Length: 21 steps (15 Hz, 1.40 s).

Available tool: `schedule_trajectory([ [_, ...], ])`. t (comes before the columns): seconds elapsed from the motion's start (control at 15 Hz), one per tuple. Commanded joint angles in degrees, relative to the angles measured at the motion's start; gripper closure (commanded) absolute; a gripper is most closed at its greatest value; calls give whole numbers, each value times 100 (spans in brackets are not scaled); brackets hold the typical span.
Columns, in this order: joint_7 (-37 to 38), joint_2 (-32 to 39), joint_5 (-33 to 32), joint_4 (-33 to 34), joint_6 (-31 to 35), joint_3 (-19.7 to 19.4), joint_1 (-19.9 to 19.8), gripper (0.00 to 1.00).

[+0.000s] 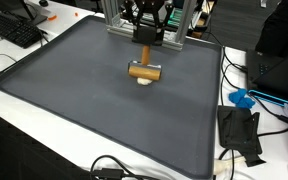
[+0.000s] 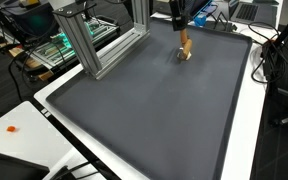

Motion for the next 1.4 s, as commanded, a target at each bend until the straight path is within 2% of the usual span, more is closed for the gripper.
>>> schedule_trajectory([
  [0.0,-129,-26,11,-77,-300,-49,56,72],
  [0.33,-360,-12,88,-141,-172,-39,67,72],
  [1.13,-750,-136,128,-206,-493,-54,52,72],
  [1.33,-817,-139,224,-184,-352,-53,53,72],
])
